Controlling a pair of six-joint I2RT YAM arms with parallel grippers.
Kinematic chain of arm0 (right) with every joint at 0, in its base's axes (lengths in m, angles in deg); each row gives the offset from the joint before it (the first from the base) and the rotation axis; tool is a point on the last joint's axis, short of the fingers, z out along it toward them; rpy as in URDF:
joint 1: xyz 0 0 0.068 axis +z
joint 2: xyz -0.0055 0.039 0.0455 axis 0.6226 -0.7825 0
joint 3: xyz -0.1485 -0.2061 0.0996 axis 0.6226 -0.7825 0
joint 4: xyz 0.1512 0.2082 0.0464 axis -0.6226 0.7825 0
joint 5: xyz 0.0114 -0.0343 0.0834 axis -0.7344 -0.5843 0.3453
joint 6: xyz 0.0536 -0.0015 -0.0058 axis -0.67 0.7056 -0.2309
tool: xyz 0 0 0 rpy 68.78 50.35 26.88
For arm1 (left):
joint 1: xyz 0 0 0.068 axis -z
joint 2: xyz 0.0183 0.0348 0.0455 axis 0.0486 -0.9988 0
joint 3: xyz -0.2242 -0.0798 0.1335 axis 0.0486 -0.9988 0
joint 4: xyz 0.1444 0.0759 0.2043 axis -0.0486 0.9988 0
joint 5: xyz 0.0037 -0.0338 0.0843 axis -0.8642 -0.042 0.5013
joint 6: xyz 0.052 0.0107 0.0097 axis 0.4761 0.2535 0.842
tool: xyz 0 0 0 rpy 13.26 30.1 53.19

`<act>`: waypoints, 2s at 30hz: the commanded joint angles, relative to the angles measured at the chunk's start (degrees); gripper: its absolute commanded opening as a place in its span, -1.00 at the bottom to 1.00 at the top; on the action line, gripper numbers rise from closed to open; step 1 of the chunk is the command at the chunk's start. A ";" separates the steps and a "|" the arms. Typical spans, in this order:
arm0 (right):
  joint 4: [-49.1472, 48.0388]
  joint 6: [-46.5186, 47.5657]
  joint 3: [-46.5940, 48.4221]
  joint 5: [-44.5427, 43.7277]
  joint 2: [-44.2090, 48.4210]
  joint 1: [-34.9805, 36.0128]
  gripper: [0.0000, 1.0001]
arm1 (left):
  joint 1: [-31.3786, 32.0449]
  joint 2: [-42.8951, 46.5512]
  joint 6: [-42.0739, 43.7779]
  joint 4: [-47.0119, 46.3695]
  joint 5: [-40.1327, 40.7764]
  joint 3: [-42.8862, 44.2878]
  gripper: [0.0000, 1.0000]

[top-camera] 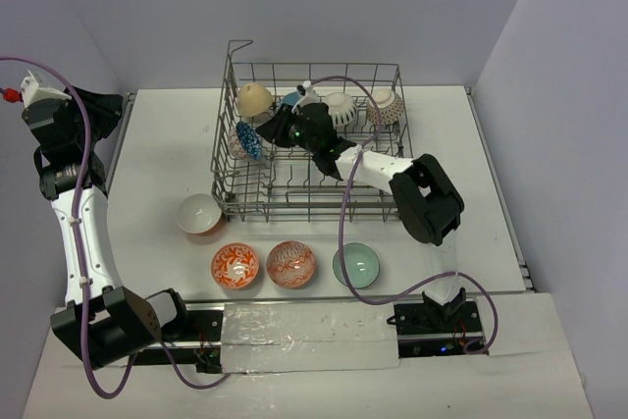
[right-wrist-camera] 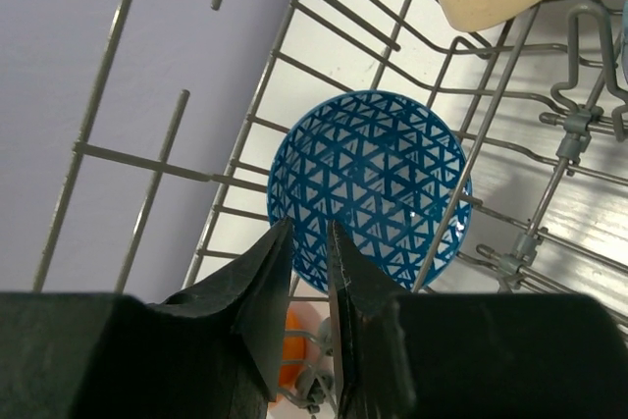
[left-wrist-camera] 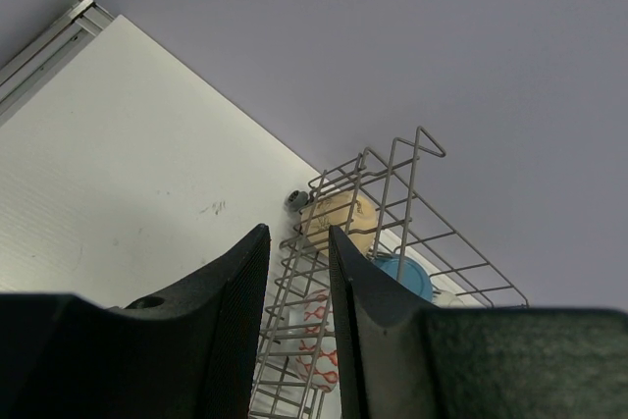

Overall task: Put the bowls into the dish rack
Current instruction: Turn the bowl upside down over the dish rack.

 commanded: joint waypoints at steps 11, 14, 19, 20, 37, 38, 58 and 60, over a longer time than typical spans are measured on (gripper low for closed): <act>4.86 2.54 8.69 3.61 -1.78 0.25 -0.44 | -0.20 -0.54 -1.18 -2.94 -1.08 -0.57 -0.28; 6.36 2.46 11.85 4.76 -3.63 0.61 -0.44 | -0.20 -0.54 -1.18 -2.86 -1.08 -0.48 -0.28; 9.26 2.98 15.90 5.73 -6.35 1.22 -0.44 | -0.20 -0.63 -1.18 -2.86 -0.99 -0.57 -0.28; 9.43 2.90 16.87 5.99 -6.71 1.22 -0.44 | -0.20 -0.63 -1.09 -2.86 -0.99 -0.49 -0.27; 14.71 4.12 24.61 8.01 -11.98 2.45 -0.43 | -0.29 -0.80 -1.35 -2.94 -1.43 -0.48 -0.28; 14.80 4.21 24.78 8.01 -12.16 2.54 -0.43 | -0.38 -0.80 -1.35 -2.86 -1.43 -0.48 -0.28; 16.99 5.27 28.04 9.16 -14.53 3.51 -0.46 | -0.64 -0.80 -1.53 -3.03 -1.78 -0.48 -0.27; 16.99 5.18 28.13 9.16 -14.71 3.51 -0.52 | -0.64 -0.80 -1.53 -3.03 -1.87 -0.48 -0.27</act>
